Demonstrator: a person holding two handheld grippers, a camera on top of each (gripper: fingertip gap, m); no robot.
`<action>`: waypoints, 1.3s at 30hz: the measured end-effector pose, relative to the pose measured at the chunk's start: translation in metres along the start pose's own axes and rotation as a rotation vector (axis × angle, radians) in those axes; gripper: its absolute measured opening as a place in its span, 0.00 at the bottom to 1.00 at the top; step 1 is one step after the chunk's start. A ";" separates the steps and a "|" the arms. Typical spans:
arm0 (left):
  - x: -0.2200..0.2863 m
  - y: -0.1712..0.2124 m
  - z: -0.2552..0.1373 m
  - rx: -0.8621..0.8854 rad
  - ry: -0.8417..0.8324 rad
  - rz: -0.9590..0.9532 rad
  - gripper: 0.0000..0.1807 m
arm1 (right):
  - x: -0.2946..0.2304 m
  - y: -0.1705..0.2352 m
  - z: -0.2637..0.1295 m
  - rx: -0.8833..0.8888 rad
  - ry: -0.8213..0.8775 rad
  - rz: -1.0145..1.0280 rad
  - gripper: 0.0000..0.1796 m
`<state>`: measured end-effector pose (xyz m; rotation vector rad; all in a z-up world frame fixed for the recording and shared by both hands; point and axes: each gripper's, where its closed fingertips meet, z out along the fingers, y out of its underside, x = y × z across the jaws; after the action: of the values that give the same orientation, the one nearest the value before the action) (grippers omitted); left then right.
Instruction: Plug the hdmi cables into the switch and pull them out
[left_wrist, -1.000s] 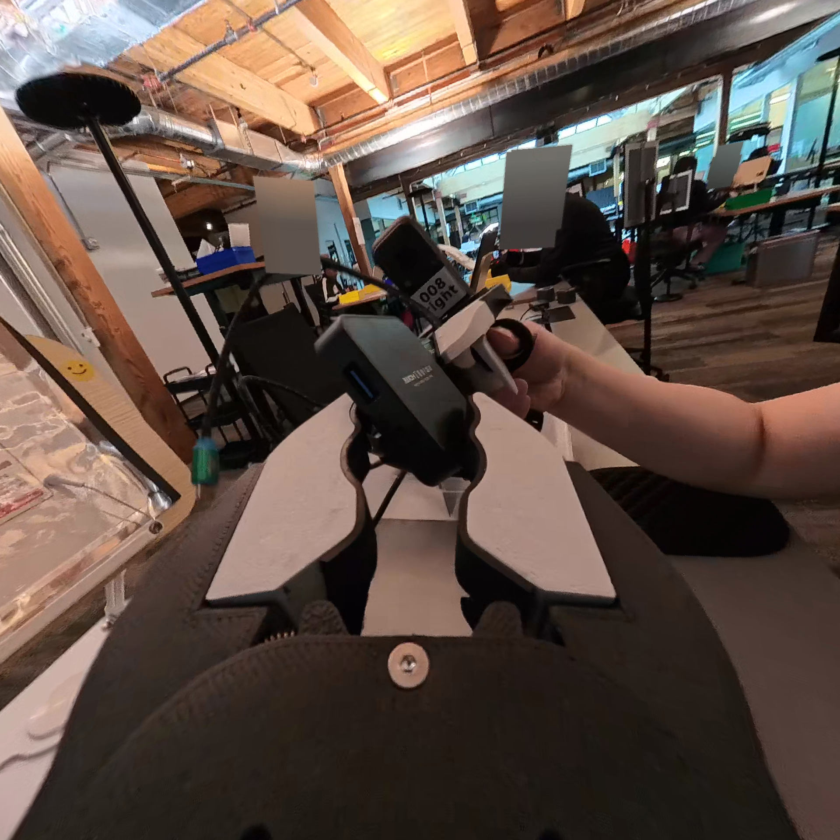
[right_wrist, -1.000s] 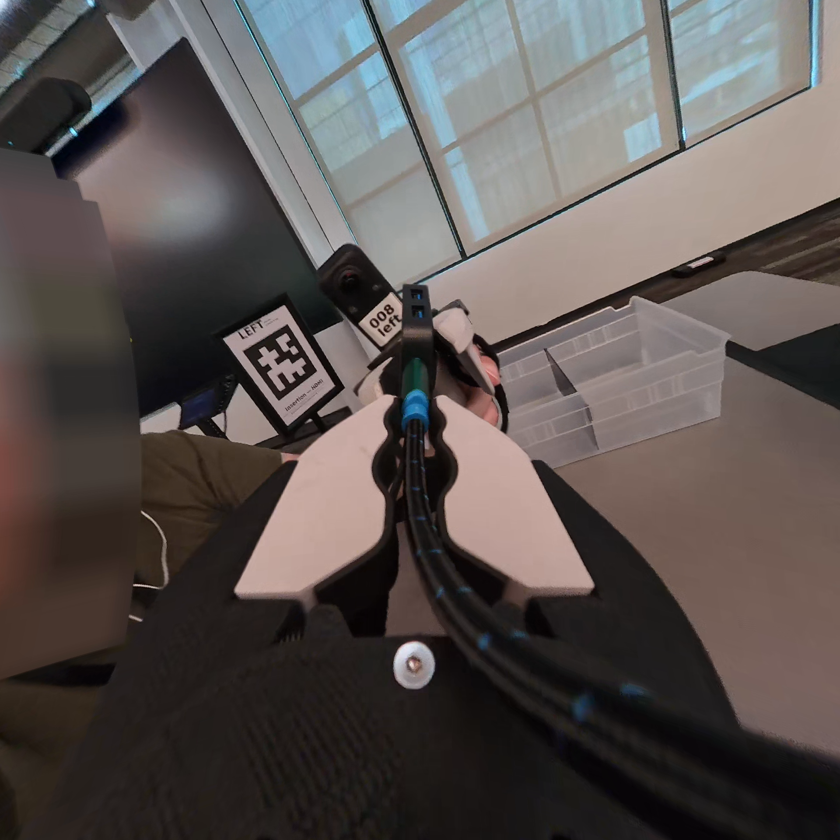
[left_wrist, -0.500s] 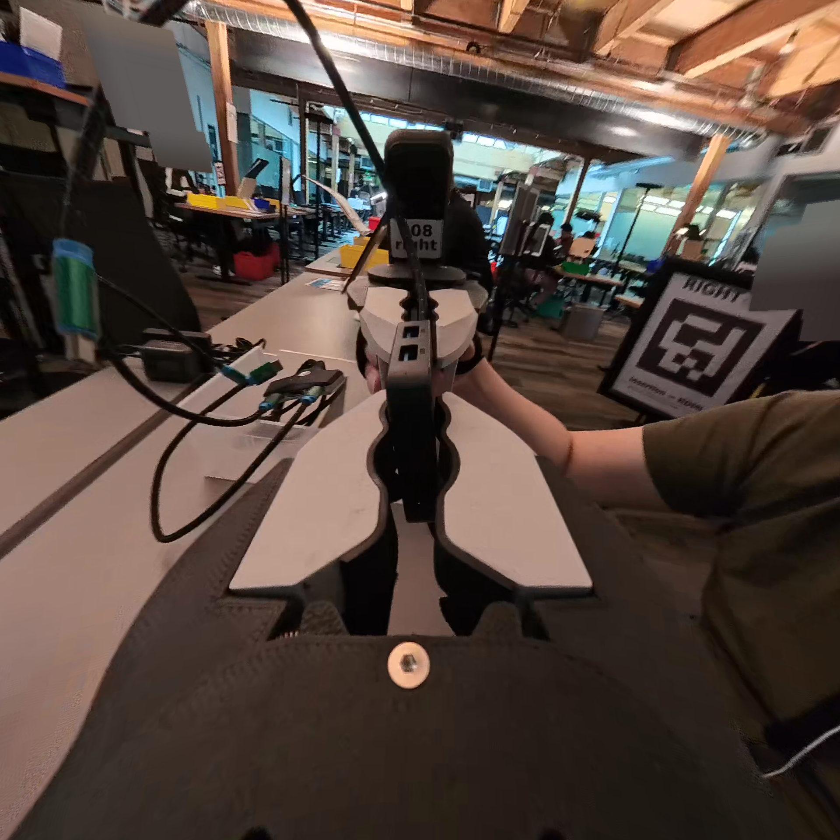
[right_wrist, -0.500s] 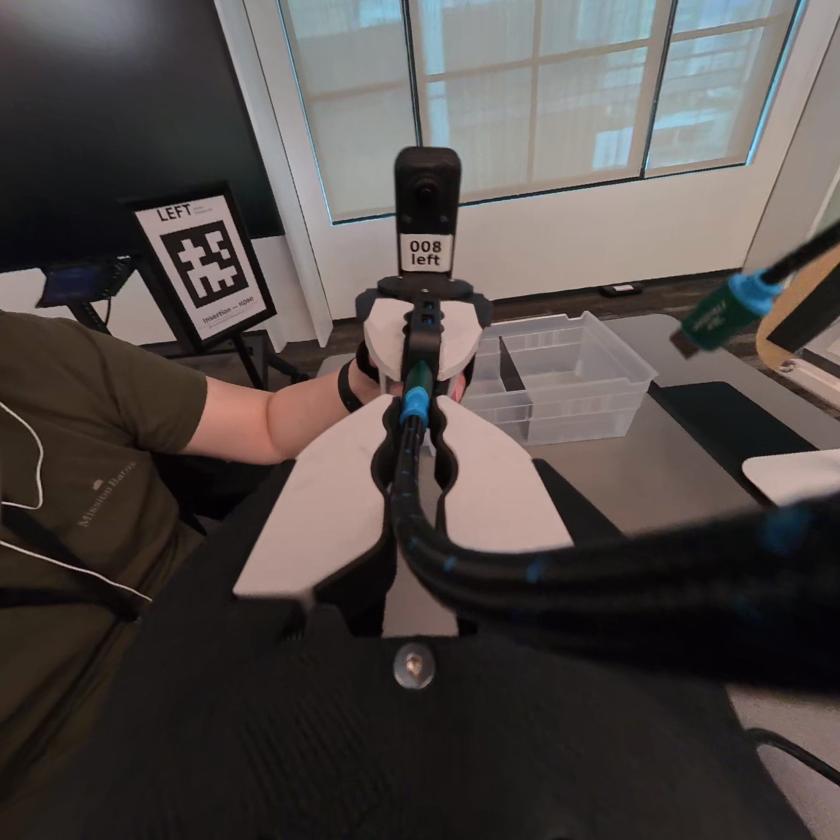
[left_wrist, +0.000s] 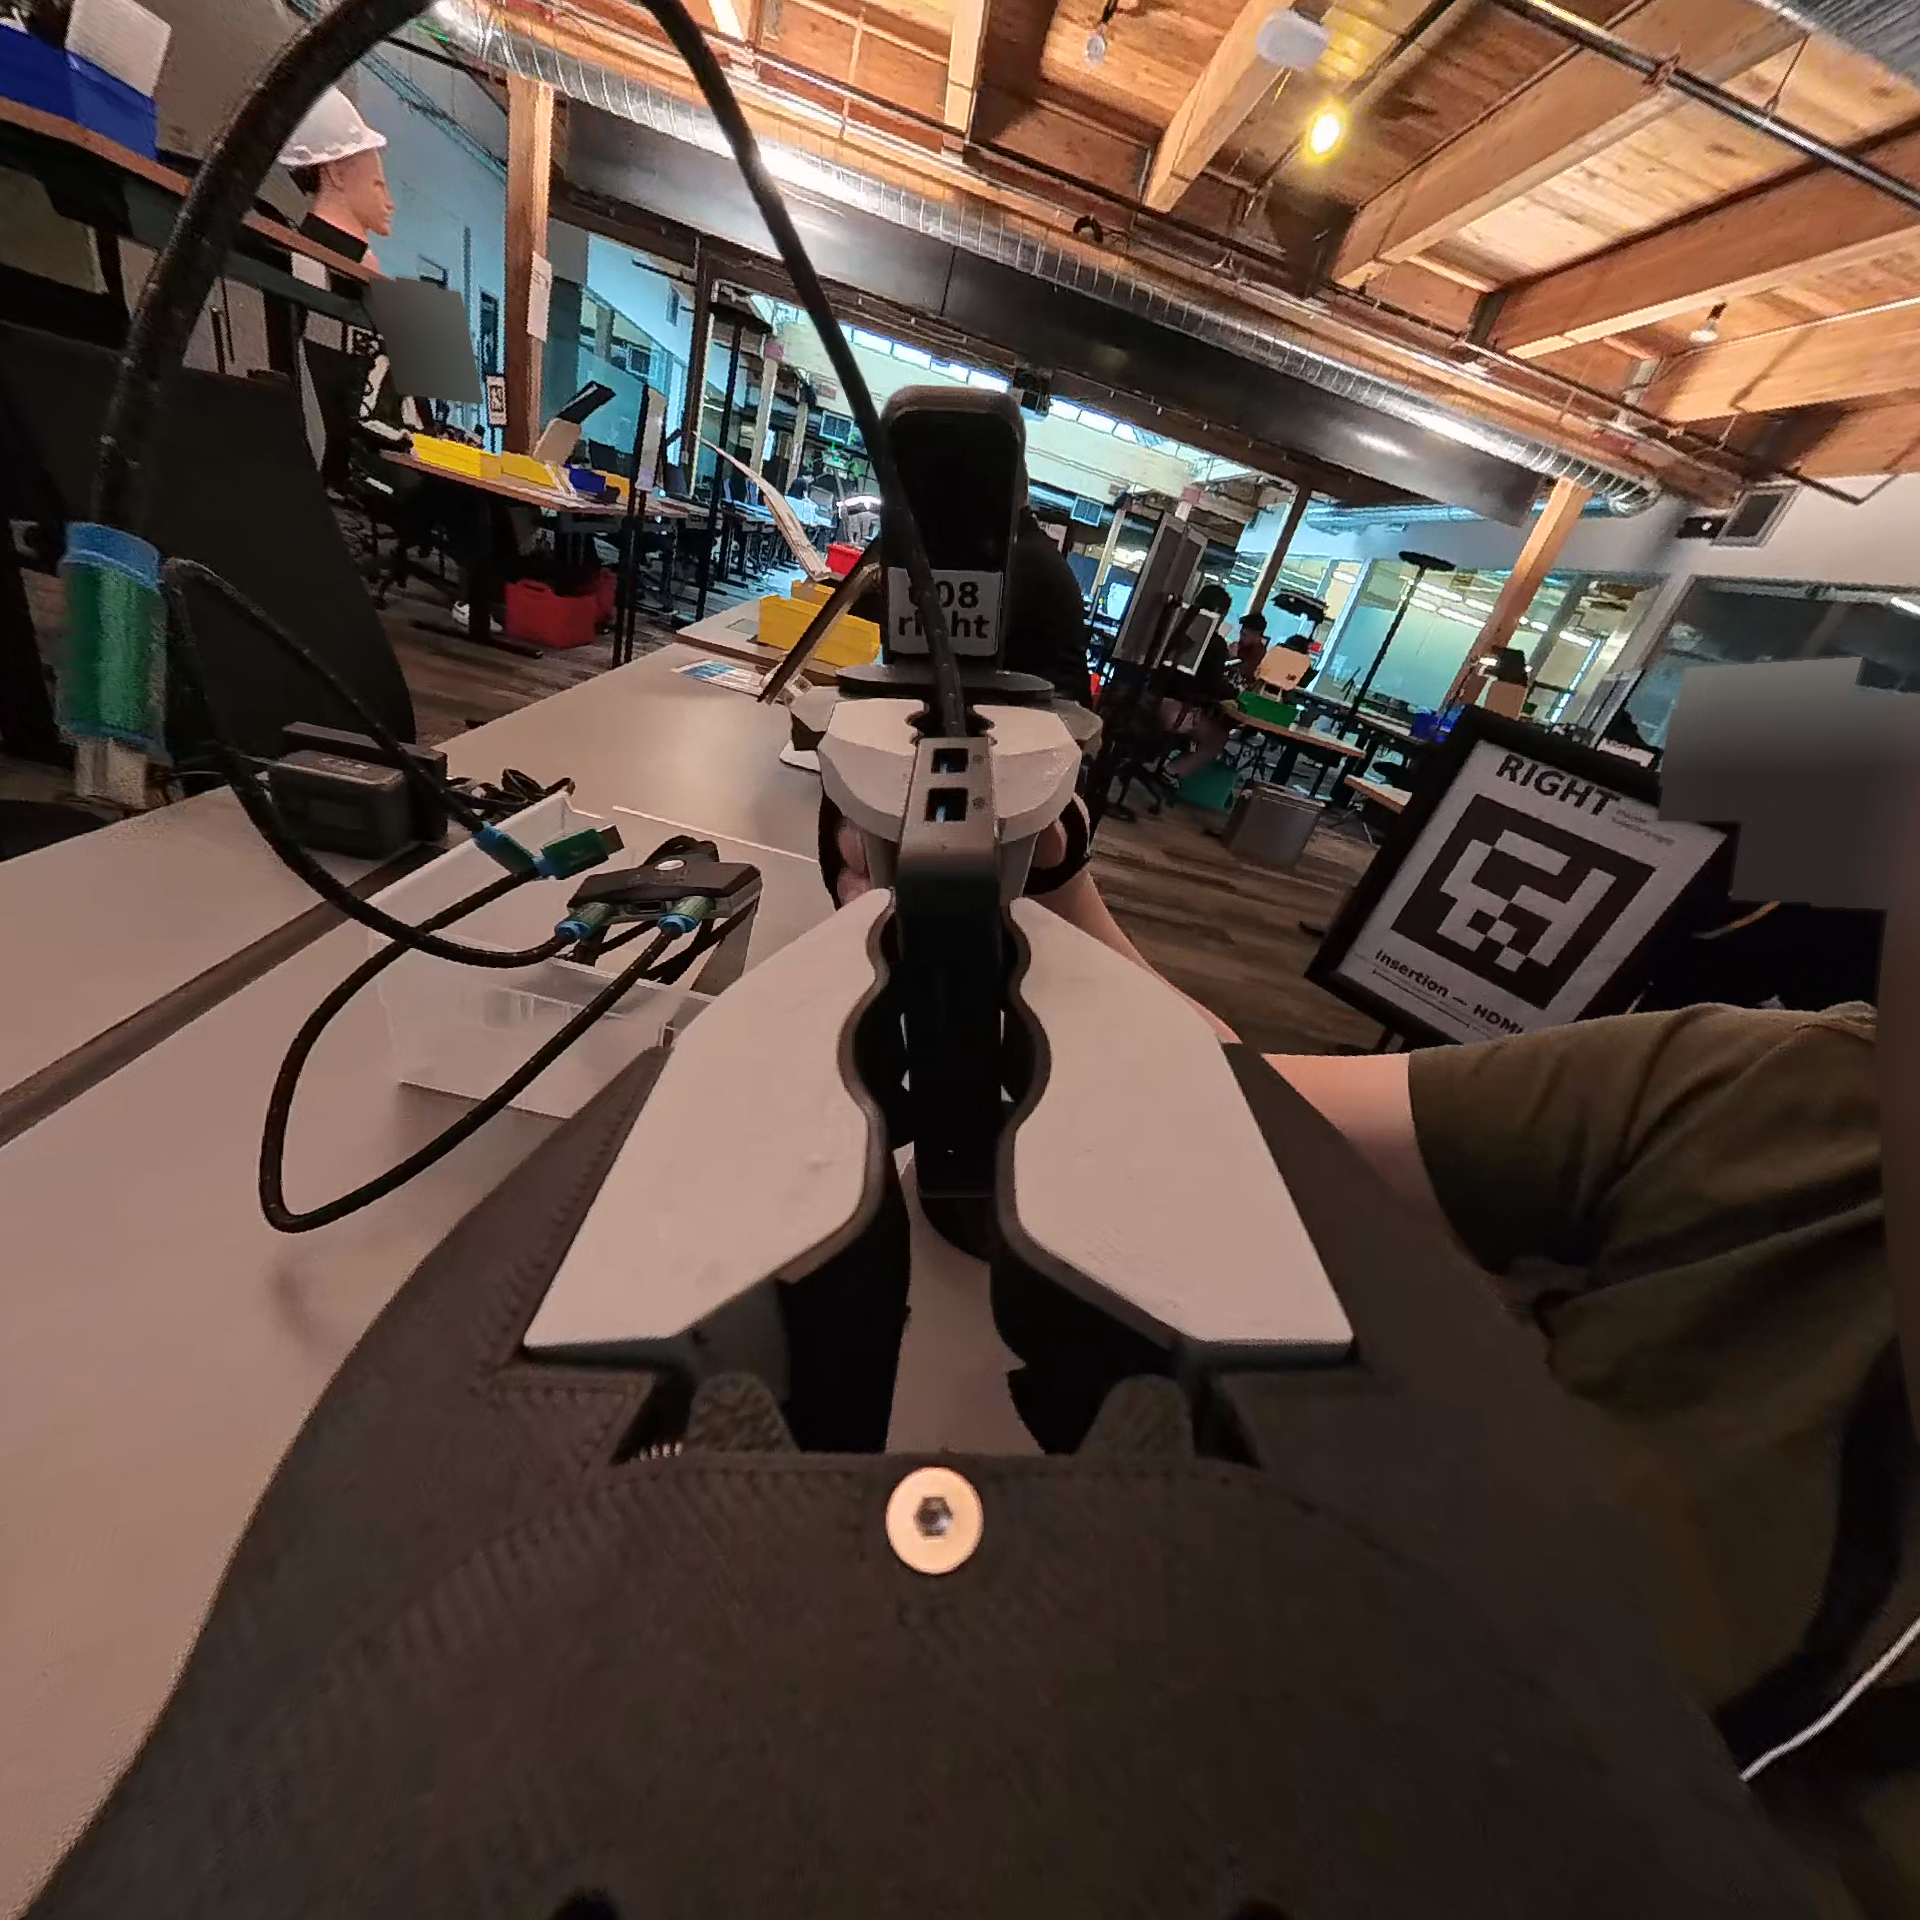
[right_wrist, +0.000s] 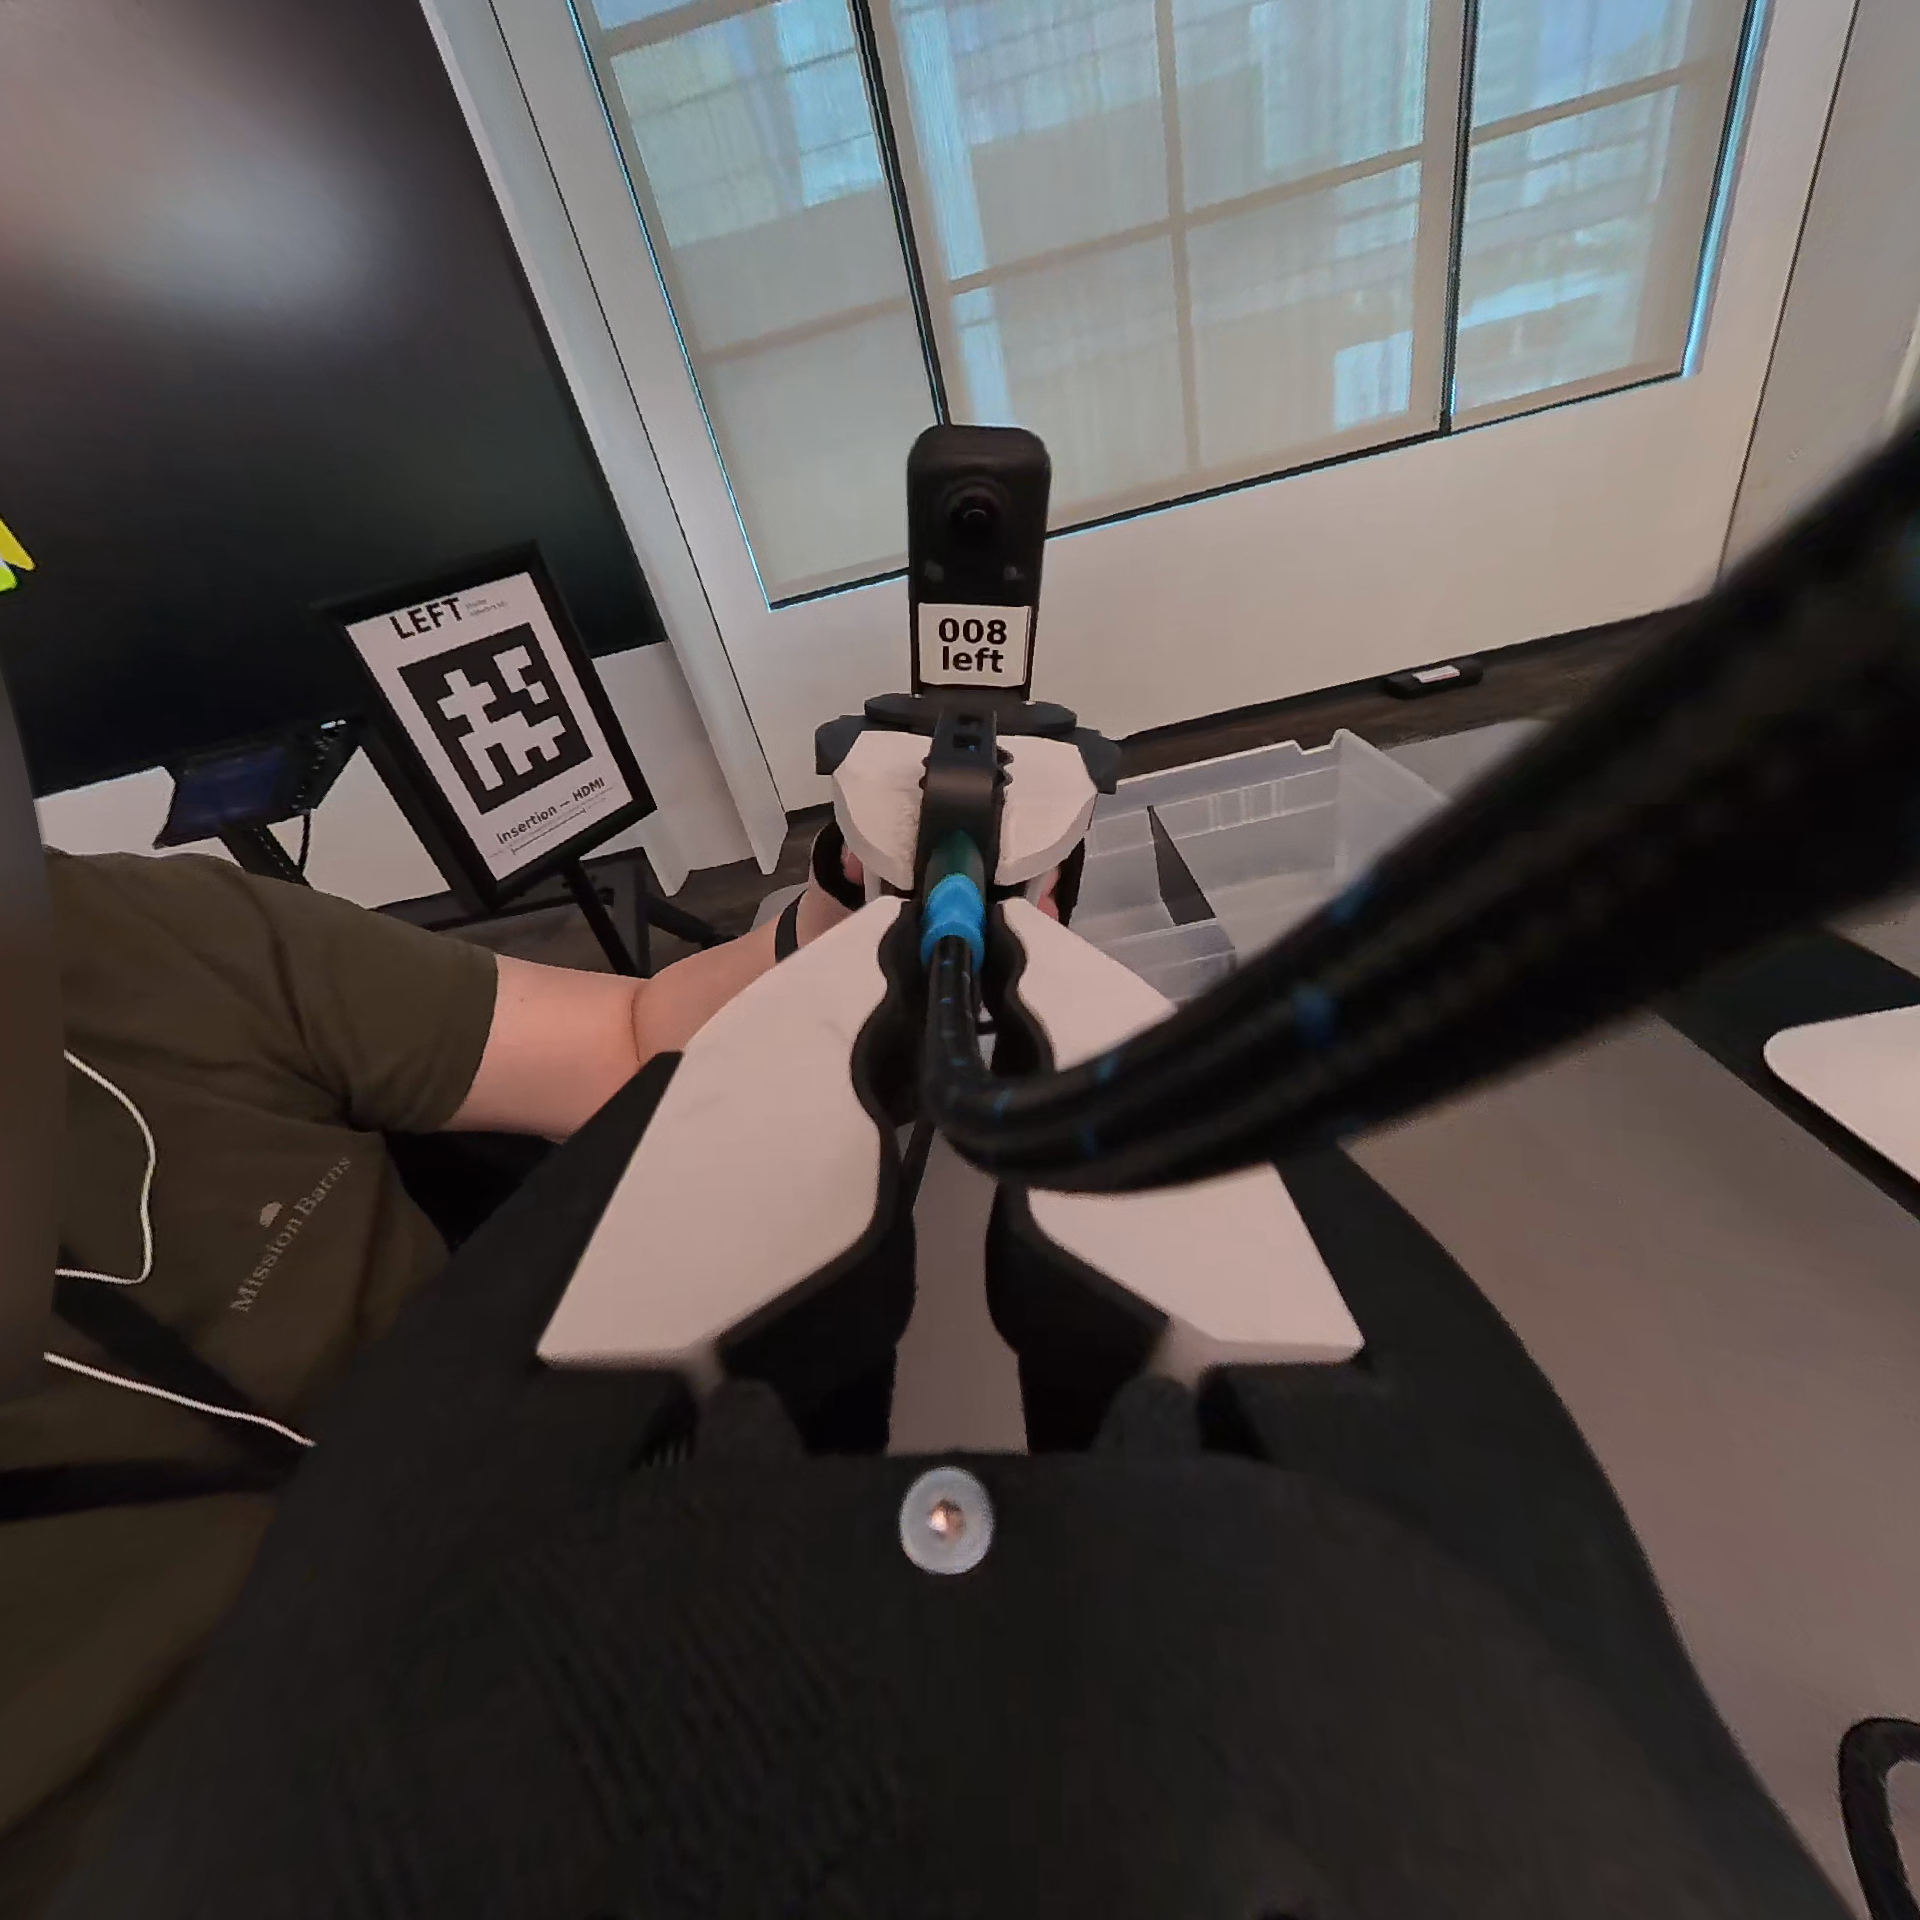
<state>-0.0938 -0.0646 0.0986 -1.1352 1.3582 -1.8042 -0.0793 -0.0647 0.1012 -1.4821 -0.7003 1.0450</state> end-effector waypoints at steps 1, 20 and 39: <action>0.000 0.000 0.000 0.000 0.000 -0.006 0.07 | 0.000 0.000 0.000 0.000 0.001 0.002 0.06; 0.001 -0.001 -0.009 -0.074 0.012 -0.073 0.07 | -0.001 0.004 0.008 -0.014 0.004 -0.025 0.07; -0.063 0.011 -0.042 -0.075 -0.221 -0.328 0.07 | 0.003 0.034 -0.003 -0.402 0.253 -0.679 0.18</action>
<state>-0.1034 0.0047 0.0664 -1.6239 1.1698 -1.7925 -0.0796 -0.0694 0.0668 -1.5051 -1.1648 0.1989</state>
